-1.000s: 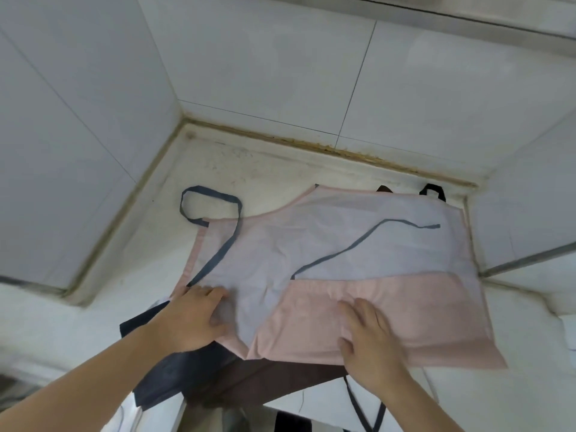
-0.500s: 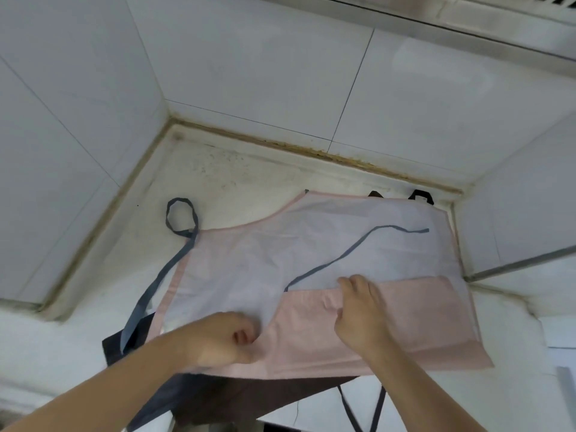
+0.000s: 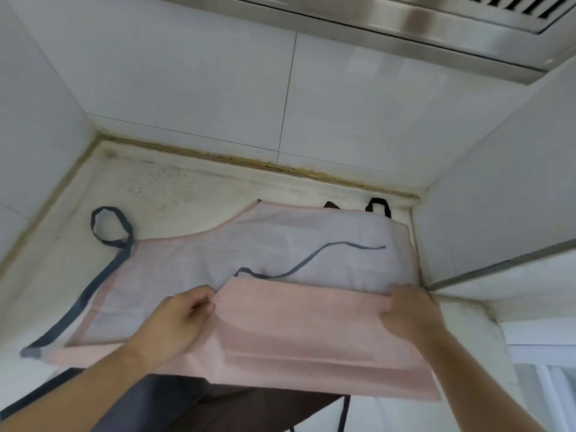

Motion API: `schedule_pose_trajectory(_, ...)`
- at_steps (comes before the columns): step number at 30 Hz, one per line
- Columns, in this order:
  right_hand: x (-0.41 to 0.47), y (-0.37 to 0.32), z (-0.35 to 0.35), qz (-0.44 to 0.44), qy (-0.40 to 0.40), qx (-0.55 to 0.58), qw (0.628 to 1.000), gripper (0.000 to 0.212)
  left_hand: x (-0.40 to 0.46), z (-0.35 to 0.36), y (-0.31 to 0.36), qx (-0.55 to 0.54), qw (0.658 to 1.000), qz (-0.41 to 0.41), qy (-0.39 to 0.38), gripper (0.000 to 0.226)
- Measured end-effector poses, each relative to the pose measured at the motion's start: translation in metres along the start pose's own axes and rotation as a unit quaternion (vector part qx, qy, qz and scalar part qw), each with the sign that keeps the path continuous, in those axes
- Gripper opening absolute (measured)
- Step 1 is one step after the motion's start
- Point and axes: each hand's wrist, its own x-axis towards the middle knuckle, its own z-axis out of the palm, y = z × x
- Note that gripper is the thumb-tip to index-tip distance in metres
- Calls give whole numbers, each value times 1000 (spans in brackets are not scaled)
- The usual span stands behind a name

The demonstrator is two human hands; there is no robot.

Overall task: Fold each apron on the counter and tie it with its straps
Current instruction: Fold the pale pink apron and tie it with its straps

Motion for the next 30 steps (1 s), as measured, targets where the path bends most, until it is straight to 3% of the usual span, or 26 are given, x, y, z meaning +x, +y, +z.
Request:
schedule_pose_trajectory(2, 13, 26, -5, 27, -22, 16, 999, 34, 16, -4, 10, 30, 999, 10, 17, 19)
schedule_pose_trajectory(4, 21, 40, -14, 24, -33, 54, 998, 12, 29, -7, 18, 42, 999, 0, 4, 14)
schedule_pose_trajectory(7, 33, 44, -24, -12, -38, 106, 994, 25, 49, -5, 36, 16, 995, -42, -91, 19)
schedule_pose_trajectory(9, 39, 43, -26, -10, -49, 114, 992, 20, 62, 0, 46, -13, 991, -55, -119, 18)
schedule_pose_trajectory(11, 44, 44, -26, -8, -80, 106, 991, 8, 76, 8, 54, -12, 996, -42, -75, 29)
schedule_pose_trajectory(14, 52, 50, -20, 20, -144, 55, 988, 31, 85, 9, 65, -15, 1000, 7, 23, 37)
schedule_pose_trajectory(16, 54, 51, -26, 26, -102, 92, 990, 27, 89, 7, 77, -55, 995, 44, 67, 25)
schedule_pose_trajectory(19, 57, 48, -45, 4, 99, 181, 978, 10, 102, -9, 100, -86, 973, 121, 174, 22)
schedule_pose_trajectory(21, 54, 40, -57, 10, 268, 213, 940, 21, 114, -22, 113, -87, 952, 171, 237, 28)
schedule_pose_trajectory(23, 48, 31, -61, 13, 380, 211, 901, 43, 126, -29, 122, -80, 940, 194, 268, 36)
schedule_pose_trajectory(26, 33, 19, -48, 6, 372, 155, 915, 81, 120, -22, 118, 26, 949, 134, 285, 66)
schedule_pose_trajectory(28, 15, 11, -26, -16, 336, 143, 931, 83, 103, -10, 106, 98, 936, 152, 303, 65)
schedule_pose_trajectory(30, -5, 6, 5, -35, 294, 144, 944, 71, 86, 5, 83, 150, 927, 199, 279, 53)
